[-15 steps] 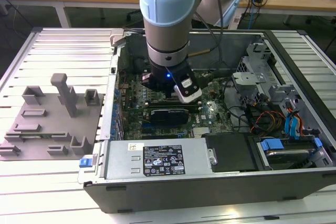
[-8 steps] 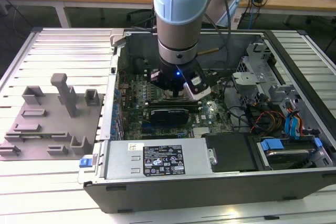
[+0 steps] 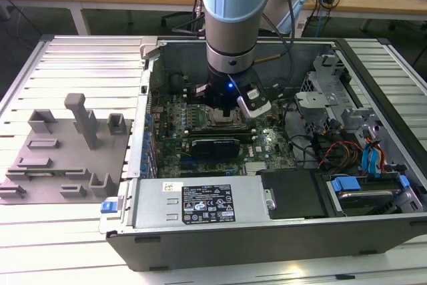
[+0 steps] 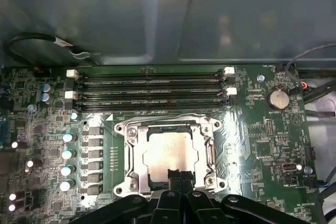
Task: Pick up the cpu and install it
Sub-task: 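Install the second cpu locking lever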
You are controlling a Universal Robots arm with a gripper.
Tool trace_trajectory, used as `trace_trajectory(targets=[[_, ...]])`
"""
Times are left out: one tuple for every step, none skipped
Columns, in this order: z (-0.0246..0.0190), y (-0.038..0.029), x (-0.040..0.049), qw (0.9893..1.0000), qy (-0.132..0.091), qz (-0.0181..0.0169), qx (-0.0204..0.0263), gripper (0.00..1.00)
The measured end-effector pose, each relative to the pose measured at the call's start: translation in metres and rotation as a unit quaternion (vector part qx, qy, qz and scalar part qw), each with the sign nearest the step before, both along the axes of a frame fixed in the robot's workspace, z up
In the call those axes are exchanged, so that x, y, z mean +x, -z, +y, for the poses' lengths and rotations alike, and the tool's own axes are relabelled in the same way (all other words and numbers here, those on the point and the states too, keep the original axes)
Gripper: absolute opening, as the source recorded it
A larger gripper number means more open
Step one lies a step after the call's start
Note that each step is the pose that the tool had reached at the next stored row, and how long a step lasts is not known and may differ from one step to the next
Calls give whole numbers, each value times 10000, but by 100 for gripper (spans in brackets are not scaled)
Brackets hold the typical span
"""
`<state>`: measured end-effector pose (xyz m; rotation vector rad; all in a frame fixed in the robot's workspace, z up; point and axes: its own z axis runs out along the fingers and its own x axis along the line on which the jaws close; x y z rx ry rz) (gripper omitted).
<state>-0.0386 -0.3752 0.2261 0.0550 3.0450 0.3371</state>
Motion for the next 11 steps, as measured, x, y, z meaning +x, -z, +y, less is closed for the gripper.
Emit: trace_trajectory(targets=[[0, 0, 0, 10000, 0, 0, 0, 11], [0, 0, 0, 10000, 0, 0, -1, 11], [1, 0, 0, 10000, 1, 1, -1, 11], [1, 0, 0, 10000, 1, 2, -1, 11], [1, 0, 0, 10000, 0, 3, -1, 11], [1, 0, 0, 10000, 0, 4, -1, 11], [0, 0, 0, 10000, 0, 4, 0, 11], [1, 0, 0, 10000, 0, 5, -1, 11], [1, 0, 0, 10000, 0, 6, 0, 11], [1, 0, 0, 10000, 0, 6, -1, 11], [1, 0, 0, 10000, 0, 7, -1, 11]])
